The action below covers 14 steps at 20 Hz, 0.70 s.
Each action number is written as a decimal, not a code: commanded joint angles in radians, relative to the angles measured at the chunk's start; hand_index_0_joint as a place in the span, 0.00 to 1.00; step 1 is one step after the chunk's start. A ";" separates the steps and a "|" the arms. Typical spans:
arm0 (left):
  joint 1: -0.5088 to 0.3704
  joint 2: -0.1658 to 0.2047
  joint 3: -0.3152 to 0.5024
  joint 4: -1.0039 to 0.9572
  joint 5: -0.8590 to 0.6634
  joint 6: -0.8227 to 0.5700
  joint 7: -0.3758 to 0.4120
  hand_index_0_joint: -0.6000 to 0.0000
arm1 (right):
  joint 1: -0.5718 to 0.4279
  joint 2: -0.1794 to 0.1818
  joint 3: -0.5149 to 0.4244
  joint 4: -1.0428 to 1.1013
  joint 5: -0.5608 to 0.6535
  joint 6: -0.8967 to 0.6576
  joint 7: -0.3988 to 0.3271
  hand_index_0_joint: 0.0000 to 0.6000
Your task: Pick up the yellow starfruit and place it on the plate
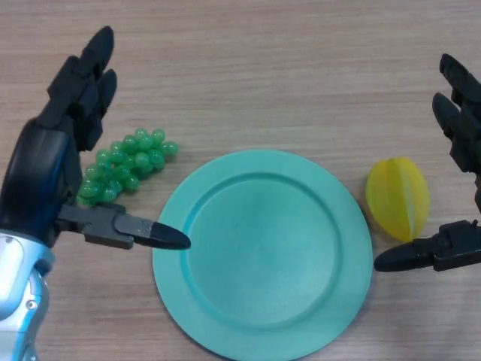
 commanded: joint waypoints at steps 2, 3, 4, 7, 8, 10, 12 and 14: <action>0.005 0.011 0.049 -0.043 -0.026 -0.165 -0.014 1.00 | -0.034 -0.035 -0.060 -0.035 0.030 -0.134 -0.029 0.00; 0.011 0.009 0.048 -0.039 -0.024 -0.174 -0.014 1.00 | -0.038 -0.037 -0.057 -0.028 0.024 -0.137 -0.029 0.00; 0.020 0.008 0.051 -0.033 -0.026 -0.178 -0.020 1.00 | -0.048 -0.040 -0.047 0.007 -0.008 -0.161 -0.028 0.00; 0.031 0.007 0.060 -0.046 -0.034 -0.153 -0.023 1.00 | -0.080 -0.052 -0.034 0.094 -0.101 -0.218 -0.037 0.00; 0.038 0.007 0.063 -0.053 -0.033 -0.146 -0.025 1.00 | -0.101 -0.059 -0.027 0.148 -0.159 -0.255 -0.046 0.00; 0.044 0.010 0.075 -0.066 -0.041 -0.110 -0.038 1.00 | -0.138 -0.072 -0.018 0.234 -0.242 -0.306 -0.061 0.00; 0.051 0.009 0.077 -0.072 -0.039 -0.092 -0.048 1.00 | -0.176 -0.088 -0.011 0.314 -0.308 -0.336 -0.061 0.00; 0.054 0.007 0.075 -0.079 -0.035 -0.083 -0.050 1.00 | -0.209 -0.104 -0.003 0.404 -0.375 -0.373 -0.061 0.00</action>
